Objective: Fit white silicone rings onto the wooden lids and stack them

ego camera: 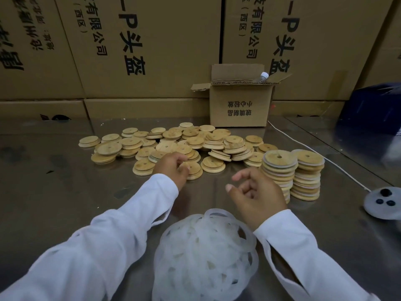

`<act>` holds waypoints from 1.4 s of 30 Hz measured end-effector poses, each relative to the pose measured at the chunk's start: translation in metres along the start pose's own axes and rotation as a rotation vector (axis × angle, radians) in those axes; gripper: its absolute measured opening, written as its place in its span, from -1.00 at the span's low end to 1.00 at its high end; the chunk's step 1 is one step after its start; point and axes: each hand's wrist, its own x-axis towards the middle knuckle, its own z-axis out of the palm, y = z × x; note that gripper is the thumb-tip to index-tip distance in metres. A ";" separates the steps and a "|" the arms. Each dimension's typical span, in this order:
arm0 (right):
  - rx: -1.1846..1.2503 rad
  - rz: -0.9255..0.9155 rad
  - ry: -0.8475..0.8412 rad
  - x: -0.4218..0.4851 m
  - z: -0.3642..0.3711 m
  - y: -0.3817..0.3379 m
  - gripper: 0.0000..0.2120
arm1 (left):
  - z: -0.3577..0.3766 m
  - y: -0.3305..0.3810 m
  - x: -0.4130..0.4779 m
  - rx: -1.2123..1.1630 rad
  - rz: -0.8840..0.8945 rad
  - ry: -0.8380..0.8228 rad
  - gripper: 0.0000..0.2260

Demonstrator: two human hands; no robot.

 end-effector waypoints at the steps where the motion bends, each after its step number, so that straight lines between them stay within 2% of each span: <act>1: 0.010 0.003 -0.004 0.000 0.000 0.000 -0.83 | 0.006 -0.001 0.005 0.077 0.021 -0.022 -0.73; 5: 0.000 -0.028 -0.036 0.000 0.002 -0.001 -0.85 | 0.023 0.002 0.020 0.211 -0.099 -0.113 -0.54; 8: 0.007 -0.034 -0.037 -0.001 0.003 0.000 -0.85 | 0.026 0.000 0.023 0.303 -0.160 -0.144 -0.52; 13: 0.012 -0.016 -0.052 0.000 0.002 -0.002 -0.84 | 0.008 0.000 0.014 0.227 -0.158 -0.167 -0.43; 15: 0.025 0.009 -0.048 -0.001 0.002 -0.003 -0.85 | -0.005 0.007 0.002 0.154 -0.084 -0.153 -0.42; 19: 0.077 0.105 -0.013 -0.001 0.005 -0.006 -0.92 | -0.028 0.028 -0.036 -0.030 0.146 0.032 -0.51; 22: 0.241 0.223 -0.052 -0.003 0.008 -0.010 -0.88 | -0.034 0.041 -0.070 -0.185 0.225 0.093 -0.53; 26: 0.378 0.230 -0.144 -0.005 0.006 -0.015 -0.81 | -0.035 0.045 -0.095 -0.134 0.373 0.112 -0.49; 29: 0.418 0.165 -0.118 -0.007 0.003 -0.018 -0.87 | -0.033 0.043 -0.098 -0.058 0.467 0.126 -0.45; 31: 0.437 0.136 -0.100 -0.009 0.003 -0.021 -0.88 | -0.033 0.044 -0.099 -0.131 0.379 0.075 -0.34; 33: 0.432 0.128 -0.097 -0.009 0.004 -0.021 -0.88 | -0.034 0.049 -0.100 -0.339 0.141 -0.007 -0.27; 35: 0.421 0.128 -0.121 -0.009 0.005 -0.022 -0.86 | -0.036 0.051 -0.098 -0.598 -0.129 -0.070 -0.35; 37: 0.409 0.126 -0.150 -0.010 0.005 -0.023 -0.84 | -0.037 0.047 -0.094 -0.798 -0.301 -0.134 -0.58; 39: 0.411 0.133 -0.183 -0.010 0.005 -0.024 -0.85 | -0.038 0.044 -0.092 -0.812 -0.317 -0.192 -0.84; 42: 0.374 0.145 -0.221 -0.010 0.006 -0.024 -0.89 | -0.035 0.039 -0.092 -0.797 -0.231 -0.196 -0.93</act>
